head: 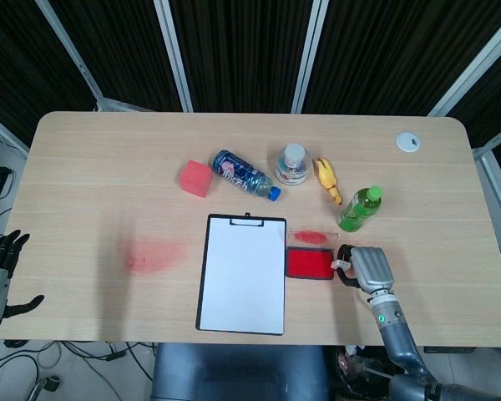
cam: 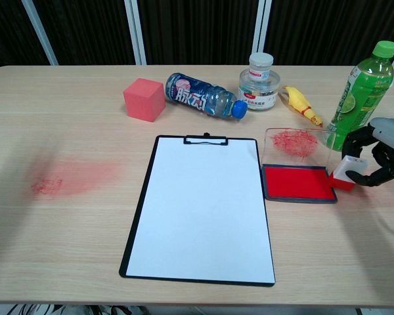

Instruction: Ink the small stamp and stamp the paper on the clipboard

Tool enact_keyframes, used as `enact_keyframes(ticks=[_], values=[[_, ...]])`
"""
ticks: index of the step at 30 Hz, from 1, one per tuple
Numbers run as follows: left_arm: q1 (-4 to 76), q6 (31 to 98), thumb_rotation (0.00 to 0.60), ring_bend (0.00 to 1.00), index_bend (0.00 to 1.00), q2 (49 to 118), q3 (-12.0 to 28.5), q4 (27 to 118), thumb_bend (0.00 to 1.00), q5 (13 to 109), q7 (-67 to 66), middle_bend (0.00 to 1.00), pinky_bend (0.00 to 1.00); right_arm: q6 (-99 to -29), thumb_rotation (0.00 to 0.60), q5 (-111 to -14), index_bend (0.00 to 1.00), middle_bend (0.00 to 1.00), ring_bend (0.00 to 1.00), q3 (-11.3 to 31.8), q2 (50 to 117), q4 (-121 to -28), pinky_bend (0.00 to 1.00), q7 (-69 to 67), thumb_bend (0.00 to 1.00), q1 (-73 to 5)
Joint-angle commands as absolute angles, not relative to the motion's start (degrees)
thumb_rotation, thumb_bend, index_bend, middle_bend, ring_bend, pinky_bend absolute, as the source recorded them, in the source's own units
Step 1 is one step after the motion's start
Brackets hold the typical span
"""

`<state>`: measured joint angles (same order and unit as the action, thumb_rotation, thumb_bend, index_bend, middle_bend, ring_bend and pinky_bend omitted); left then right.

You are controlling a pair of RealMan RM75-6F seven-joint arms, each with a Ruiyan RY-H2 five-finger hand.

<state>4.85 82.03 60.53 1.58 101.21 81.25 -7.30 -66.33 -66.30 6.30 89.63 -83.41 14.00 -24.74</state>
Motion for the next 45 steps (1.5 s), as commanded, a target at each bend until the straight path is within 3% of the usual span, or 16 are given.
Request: enact_keyframes(ticks=[1, 35, 45], values=[[4.85, 81.99, 0.6, 0.0, 0.0, 60.55, 1.57, 101.23, 0.01, 81.2, -7.4, 0.0, 0.0, -66.4, 0.6, -66.42, 0.86, 0.75, 0.83, 6.31, 89.82, -83.13, 0.87, 14.02, 0.61, -24.58], [4.94, 81.83, 0.6, 0.0, 0.0, 60.55, 1.61, 101.29, 0.01, 81.28, -7.17, 0.0, 0.0, -66.64, 0.6, -67.39, 0.87, 0.75, 0.83, 7.25, 91.44, -80.28, 0.87, 13.81, 0.61, -23.19], [5.0, 81.69, 0.6, 0.0, 0.0, 60.53, 1.64, 101.47, 0.01, 81.17, -7.11, 0.0, 0.0, -67.29, 0.6, -68.7, 0.92, 0.79, 0.86, 8.03, 91.28, -82.82, 0.87, 13.9, 0.64, -23.61]])
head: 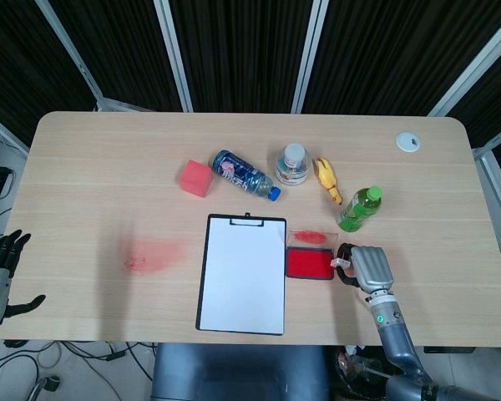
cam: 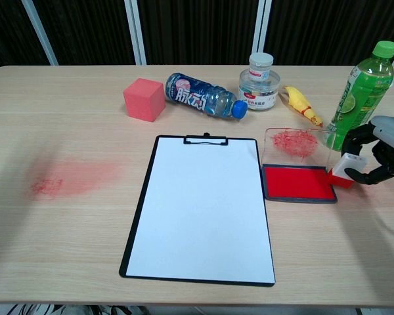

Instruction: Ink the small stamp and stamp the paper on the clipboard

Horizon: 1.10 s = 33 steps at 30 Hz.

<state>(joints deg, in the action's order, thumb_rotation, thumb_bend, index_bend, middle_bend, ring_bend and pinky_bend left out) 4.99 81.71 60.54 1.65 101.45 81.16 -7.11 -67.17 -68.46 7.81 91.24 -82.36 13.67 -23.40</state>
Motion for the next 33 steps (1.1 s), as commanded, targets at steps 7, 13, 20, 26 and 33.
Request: enact_keyframes(ticks=[7, 13, 20, 26, 33], values=[[5.21, 81.36, 0.6, 0.0, 0.0, 60.42, 1.73, 101.33, 0.01, 81.09, -6.77, 0.0, 0.0, -67.51, 0.6, -68.25, 0.92, 0.8, 0.87, 9.41, 92.37, -85.5, 0.9, 17.1, 0.63, -24.98], [5.45, 80.69, 0.6, 0.0, 0.0, 60.17, 1.91, 101.36, 0.01, 80.55, -5.65, 0.0, 0.0, -67.28, 0.6, -66.86, 0.92, 0.8, 0.87, 10.2, 94.17, -86.64, 0.9, 20.91, 0.64, -26.3], [5.72, 79.8, 0.6, 0.0, 0.0, 59.76, 2.06, 101.63, 0.01, 79.79, -4.68, 0.0, 0.0, -67.08, 0.6, -65.47, 0.92, 0.8, 0.87, 10.2, 96.61, -86.73, 0.9, 24.08, 0.63, -27.29], [5.83, 79.46, 0.6, 0.0, 0.0, 59.44, 2.04, 101.87, 0.01, 79.67, -4.11, 0.0, 0.0, -66.87, 0.6, -64.92, 0.92, 0.8, 0.87, 9.36, 99.01, -85.4, 0.9, 26.73, 0.64, -27.98], [5.95, 79.15, 0.6, 0.0, 0.0, 59.23, 2.01, 102.01, 0.01, 79.57, -3.68, 0.0, 0.0, -66.83, 0.6, -63.7, 0.92, 0.8, 0.87, 9.32, 100.83, -83.94, 0.9, 27.86, 0.64, -28.2]])
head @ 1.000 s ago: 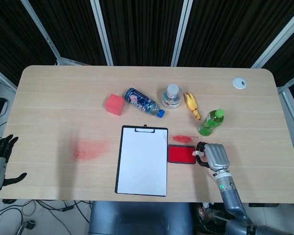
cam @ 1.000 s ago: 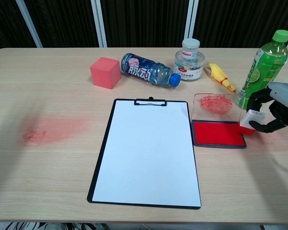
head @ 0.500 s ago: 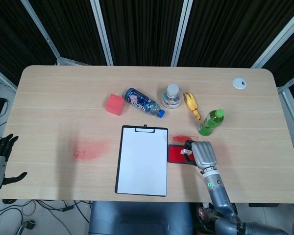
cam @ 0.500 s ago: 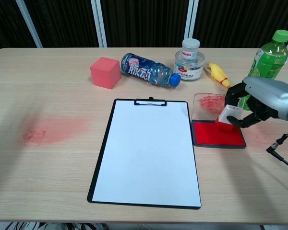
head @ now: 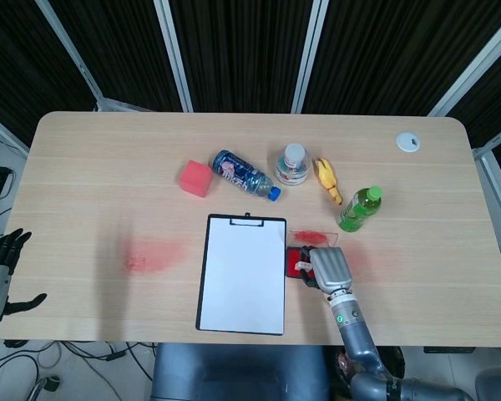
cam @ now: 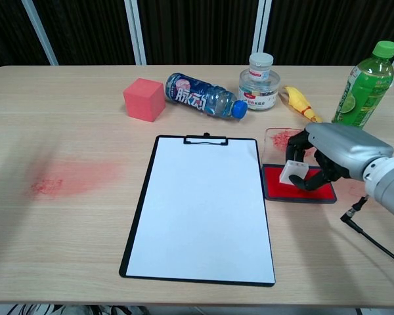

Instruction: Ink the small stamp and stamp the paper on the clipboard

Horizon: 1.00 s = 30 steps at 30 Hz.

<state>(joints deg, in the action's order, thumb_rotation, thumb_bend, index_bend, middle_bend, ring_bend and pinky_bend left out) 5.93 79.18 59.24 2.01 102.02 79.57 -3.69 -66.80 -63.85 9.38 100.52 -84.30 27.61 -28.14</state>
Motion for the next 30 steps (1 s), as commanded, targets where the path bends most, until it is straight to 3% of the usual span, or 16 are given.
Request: enact_keyframes(ticks=[1, 30], values=[[5.97, 79.12, 0.6, 0.0, 0.0, 59.24, 2.0, 102.0, 0.01, 79.56, -3.67, 0.0, 0.0, -66.8, 0.6, -63.62, 0.92, 0.8, 0.87, 9.24, 100.98, -83.7, 0.9, 28.01, 0.63, -28.22], [6.07, 79.2, 0.6, 0.0, 0.0, 59.24, 2.03, 102.29, 0.01, 79.38, -3.6, 0.0, 0.0, -70.37, 0.6, -65.09, 0.92, 0.8, 0.87, 11.77, 103.2, -82.25, 0.9, 24.4, 0.63, -28.03]])
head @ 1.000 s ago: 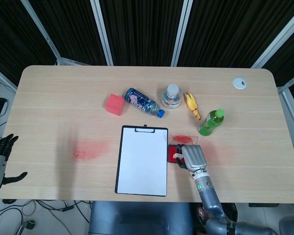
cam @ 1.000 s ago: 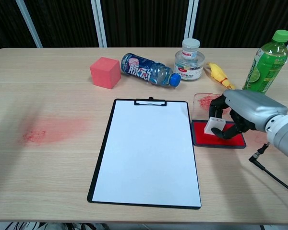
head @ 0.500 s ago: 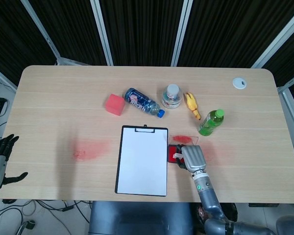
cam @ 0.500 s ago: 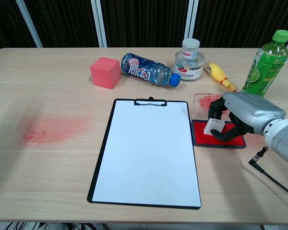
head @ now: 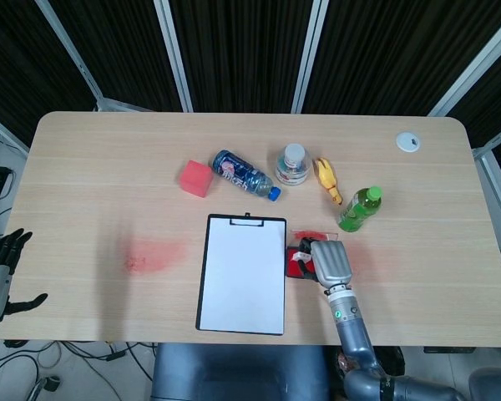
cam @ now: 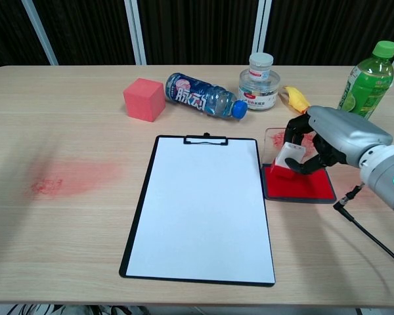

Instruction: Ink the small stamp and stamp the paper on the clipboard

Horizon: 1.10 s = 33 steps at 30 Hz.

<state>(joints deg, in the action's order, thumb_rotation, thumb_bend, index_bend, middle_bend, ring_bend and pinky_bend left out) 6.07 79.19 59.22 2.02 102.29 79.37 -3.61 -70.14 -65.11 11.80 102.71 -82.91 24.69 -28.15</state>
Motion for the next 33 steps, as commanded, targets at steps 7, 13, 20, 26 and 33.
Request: enact_keyframes(ticks=[7, 13, 20, 26, 33], values=[[6.1, 79.21, 0.6, 0.0, 0.0, 59.3, 2.12, 102.28, 0.01, 79.24, -3.42, 0.0, 0.0, -69.96, 0.6, -64.31, 0.92, 0.8, 0.87, 11.32, 104.9, -79.73, 0.9, 23.51, 0.64, -27.6], [6.15, 79.13, 0.6, 0.0, 0.0, 59.32, 2.17, 102.32, 0.01, 79.06, -3.42, 0.0, 0.0, -69.63, 0.6, -63.6, 0.92, 0.8, 0.87, 10.98, 106.14, -77.75, 0.9, 23.44, 0.63, -27.19], [6.17, 79.11, 0.6, 0.0, 0.0, 59.33, 2.12, 102.31, 0.01, 79.11, -3.37, 0.0, 0.0, -69.24, 0.6, -63.77, 0.93, 0.8, 0.88, 10.29, 106.48, -76.81, 0.9, 23.26, 0.63, -26.76], [6.17, 79.1, 0.6, 0.0, 0.0, 59.3, 2.11, 102.36, 0.01, 79.1, -3.3, 0.0, 0.0, -69.14, 0.6, -64.13, 0.93, 0.81, 0.88, 10.22, 106.66, -76.78, 0.9, 23.13, 0.63, -26.62], [6.18, 79.16, 0.6, 0.0, 0.0, 59.29, 2.12, 102.38, 0.01, 79.15, -3.28, 0.0, 0.0, -69.34, 0.6, -64.54, 0.93, 0.81, 0.88, 10.28, 106.52, -77.2, 0.9, 22.97, 0.64, -26.39]])
